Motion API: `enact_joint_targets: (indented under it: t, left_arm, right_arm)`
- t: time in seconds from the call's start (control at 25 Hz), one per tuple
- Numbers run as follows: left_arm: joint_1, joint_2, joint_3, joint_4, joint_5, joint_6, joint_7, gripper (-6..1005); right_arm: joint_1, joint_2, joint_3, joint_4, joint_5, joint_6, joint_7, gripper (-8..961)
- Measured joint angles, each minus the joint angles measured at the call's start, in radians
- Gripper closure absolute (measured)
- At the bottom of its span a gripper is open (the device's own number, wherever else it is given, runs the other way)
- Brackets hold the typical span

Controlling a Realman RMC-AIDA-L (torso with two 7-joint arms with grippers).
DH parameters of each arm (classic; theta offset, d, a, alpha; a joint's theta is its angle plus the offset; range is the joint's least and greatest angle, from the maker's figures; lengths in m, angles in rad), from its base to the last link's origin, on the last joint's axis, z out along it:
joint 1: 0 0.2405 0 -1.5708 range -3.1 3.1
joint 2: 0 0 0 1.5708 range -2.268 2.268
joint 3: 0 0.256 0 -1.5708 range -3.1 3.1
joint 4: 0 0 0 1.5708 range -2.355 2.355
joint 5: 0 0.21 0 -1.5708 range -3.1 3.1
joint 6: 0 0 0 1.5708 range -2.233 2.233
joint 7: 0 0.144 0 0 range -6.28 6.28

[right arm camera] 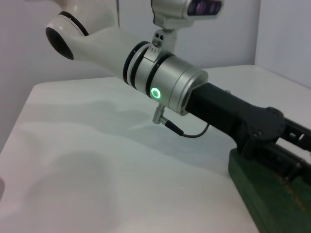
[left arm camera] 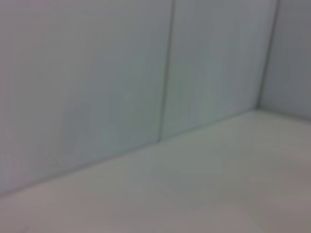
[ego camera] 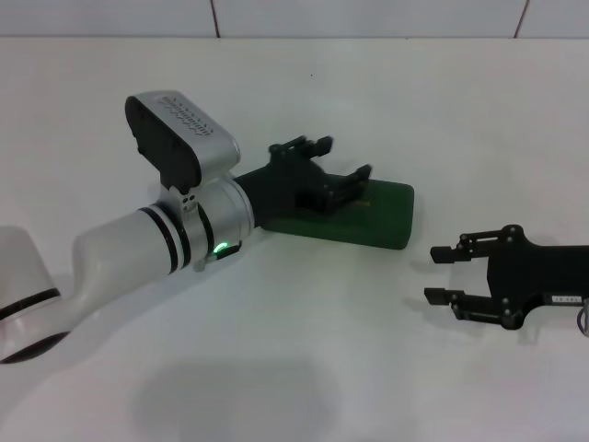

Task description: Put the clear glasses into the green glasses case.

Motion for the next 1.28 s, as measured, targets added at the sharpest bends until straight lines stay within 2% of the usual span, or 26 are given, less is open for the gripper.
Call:
enact_joint_targets:
  t: [0.12, 0.2, 0.28, 0.32, 0.4, 0.48, 0.56, 0.76, 0.88, 0.96, 1.08, 1.28]
  left_arm:
    - [-0.001, 0.008, -0.003, 0.01, -0.001, 0.121, -0.022, 301]
    - [-0.004, 0.017, -0.009, 0.004, 0.003, 0.248, -0.061, 301]
    - [0.001, 0.037, -0.013, -0.014, 0.022, 0.414, -0.108, 301]
    - [0.008, 0.052, -0.013, -0.036, 0.037, 0.535, -0.137, 301]
    - [0.02, 0.067, -0.011, -0.103, 0.065, 0.723, -0.168, 301]
    - [0.042, 0.072, -0.007, -0.197, 0.09, 0.885, -0.178, 301]
    - [0.078, 0.072, -0.004, -0.271, 0.108, 0.977, -0.175, 301]
    - [0.199, 0.069, 0.008, -0.33, 0.127, 1.018, -0.089, 301]
    - [0.245, 0.055, 0.013, -0.336, 0.132, 1.01, -0.025, 301]
    - [0.263, 0.031, 0.013, -0.362, 0.133, 1.006, -0.002, 301]
    - [0.267, 0.019, 0.013, -0.379, 0.13, 1.006, 0.0, 301]
    - [0.271, 0.016, 0.01, -0.383, 0.127, 1.006, 0.0, 301]
  right_arm:
    - [-0.002, -0.001, 0.024, -0.004, 0.005, -0.011, 0.0, 469]
    - [-0.006, 0.0, 0.057, -0.01, 0.006, -0.029, 0.0, 469]
    - [-0.004, 0.004, 0.093, -0.012, 0.006, -0.046, -0.004, 469]
    - [-0.003, 0.005, 0.105, -0.012, 0.01, -0.053, -0.006, 469]
    - [0.002, 0.008, 0.138, -0.013, 0.027, -0.085, -0.015, 469]
    - [0.004, 0.007, 0.155, -0.014, 0.057, -0.131, -0.028, 469]
    - [0.004, 0.006, 0.157, -0.014, 0.089, -0.188, -0.054, 469]
    - [0.022, 0.01, 0.156, -0.002, 0.125, -0.262, -0.109, 469]
    - [0.047, 0.012, 0.143, 0.017, 0.128, -0.265, -0.116, 469]
    - [0.078, 0.012, 0.135, 0.05, 0.126, -0.265, -0.125, 469]
    - [0.102, 0.012, 0.132, 0.076, 0.121, -0.266, -0.138, 469]
    - [0.101, 0.012, 0.132, 0.079, 0.126, -0.26, -0.149, 469]
